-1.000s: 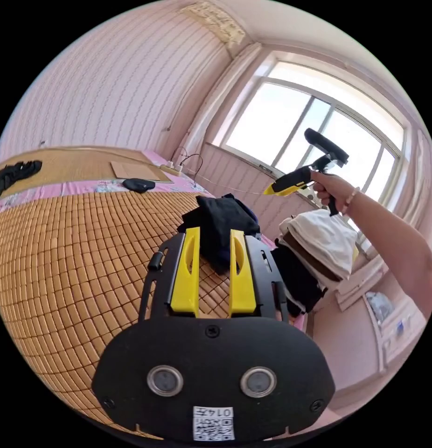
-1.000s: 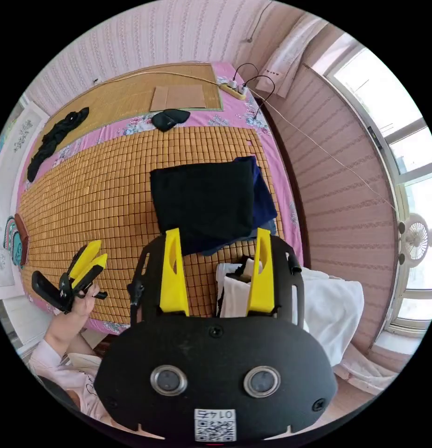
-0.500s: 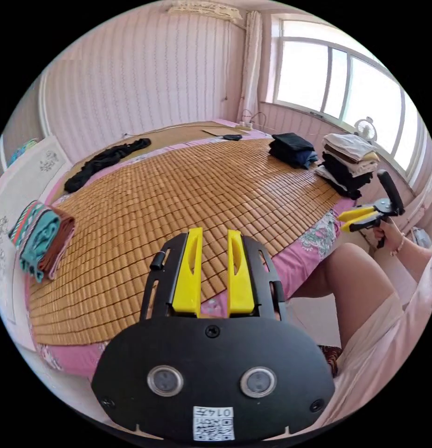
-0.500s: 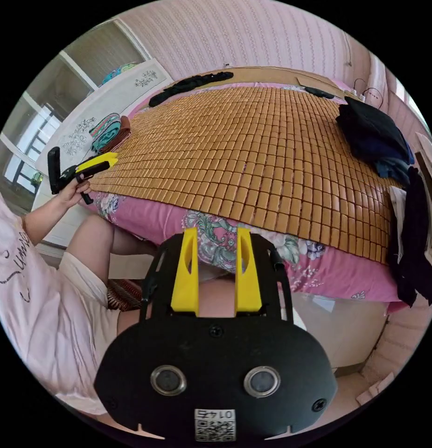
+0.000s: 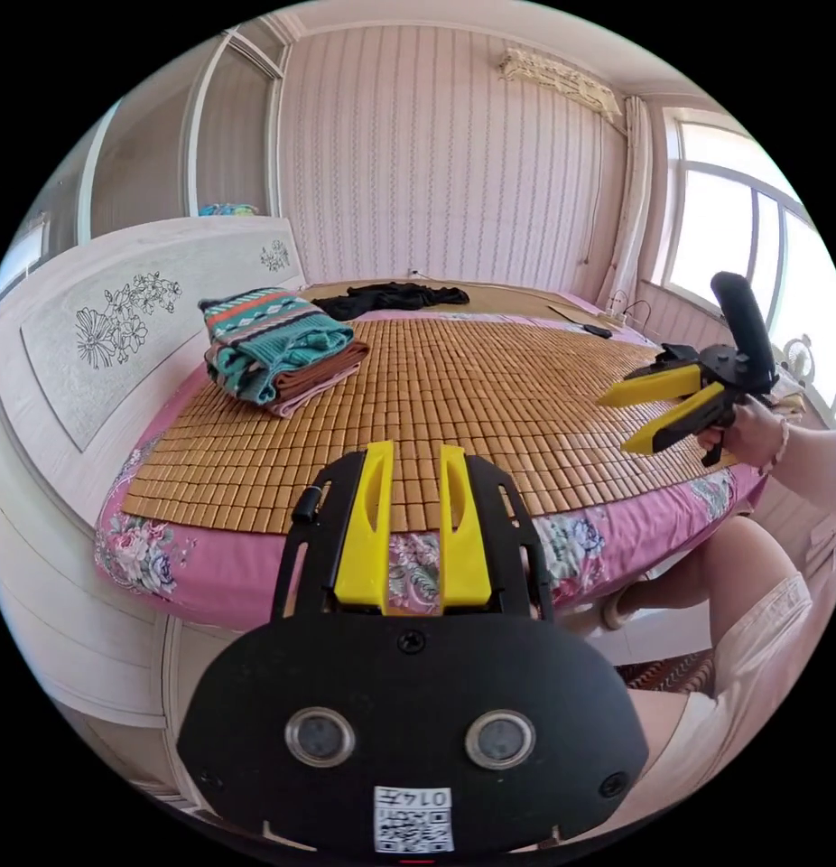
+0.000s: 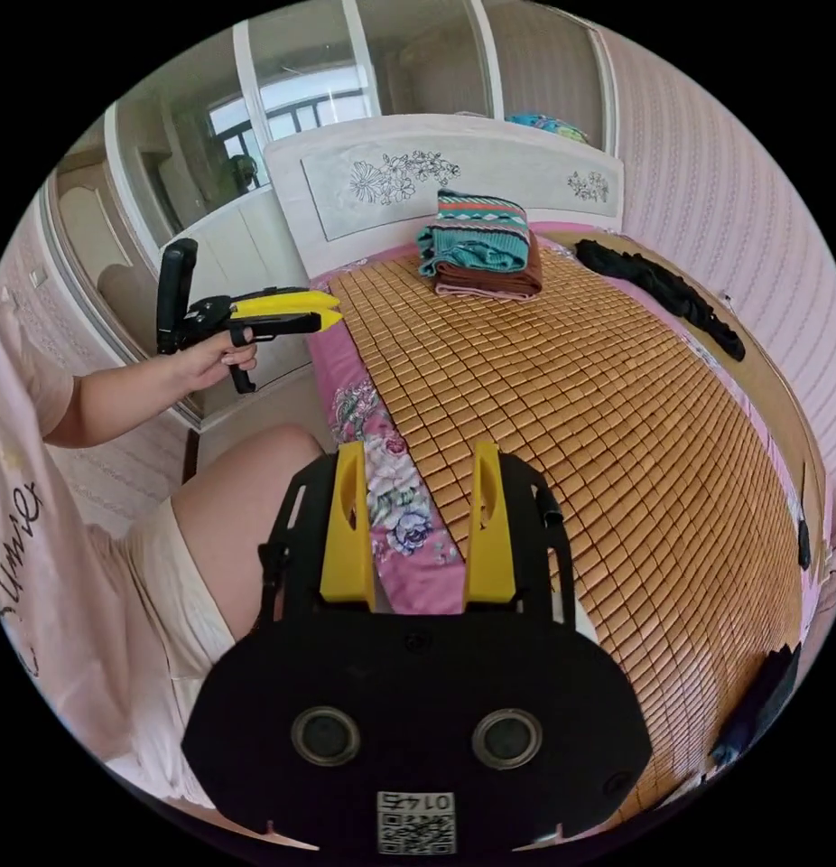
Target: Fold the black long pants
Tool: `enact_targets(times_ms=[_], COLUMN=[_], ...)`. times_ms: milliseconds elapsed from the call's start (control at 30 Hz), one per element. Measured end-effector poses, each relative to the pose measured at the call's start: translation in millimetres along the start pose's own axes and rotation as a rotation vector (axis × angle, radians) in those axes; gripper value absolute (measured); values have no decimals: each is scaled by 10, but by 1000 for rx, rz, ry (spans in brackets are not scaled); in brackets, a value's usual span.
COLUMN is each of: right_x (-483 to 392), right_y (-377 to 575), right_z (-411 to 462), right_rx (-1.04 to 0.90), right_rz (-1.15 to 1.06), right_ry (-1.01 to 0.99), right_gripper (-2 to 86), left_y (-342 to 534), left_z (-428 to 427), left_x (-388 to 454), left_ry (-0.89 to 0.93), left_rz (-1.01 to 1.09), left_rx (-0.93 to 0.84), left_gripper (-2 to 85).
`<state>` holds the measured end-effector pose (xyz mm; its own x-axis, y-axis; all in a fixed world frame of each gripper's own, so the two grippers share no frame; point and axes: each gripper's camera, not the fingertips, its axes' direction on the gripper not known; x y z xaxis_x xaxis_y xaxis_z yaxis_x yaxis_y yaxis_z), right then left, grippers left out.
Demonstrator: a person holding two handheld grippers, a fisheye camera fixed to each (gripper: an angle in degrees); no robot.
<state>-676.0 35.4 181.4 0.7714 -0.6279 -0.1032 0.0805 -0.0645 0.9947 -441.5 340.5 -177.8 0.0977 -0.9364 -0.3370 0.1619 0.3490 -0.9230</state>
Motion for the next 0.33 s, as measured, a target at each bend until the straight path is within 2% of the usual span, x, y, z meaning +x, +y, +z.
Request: enact_targets(times_ms=[200, 333], right_x=[-201, -148], right_y=[-1465, -2410], right_z=[681, 1127], right_rx=[-47, -34], right_rz=[-271, -314], right_ry=[47, 107], right_gripper=[171, 167], left_y=[91, -133], left_z=[234, 684], left_x=[-1039, -1825], left_ry=[-91, -210], left_rz=[-72, -146], left_rx=[-24, -59], left_gripper=[80, 98])
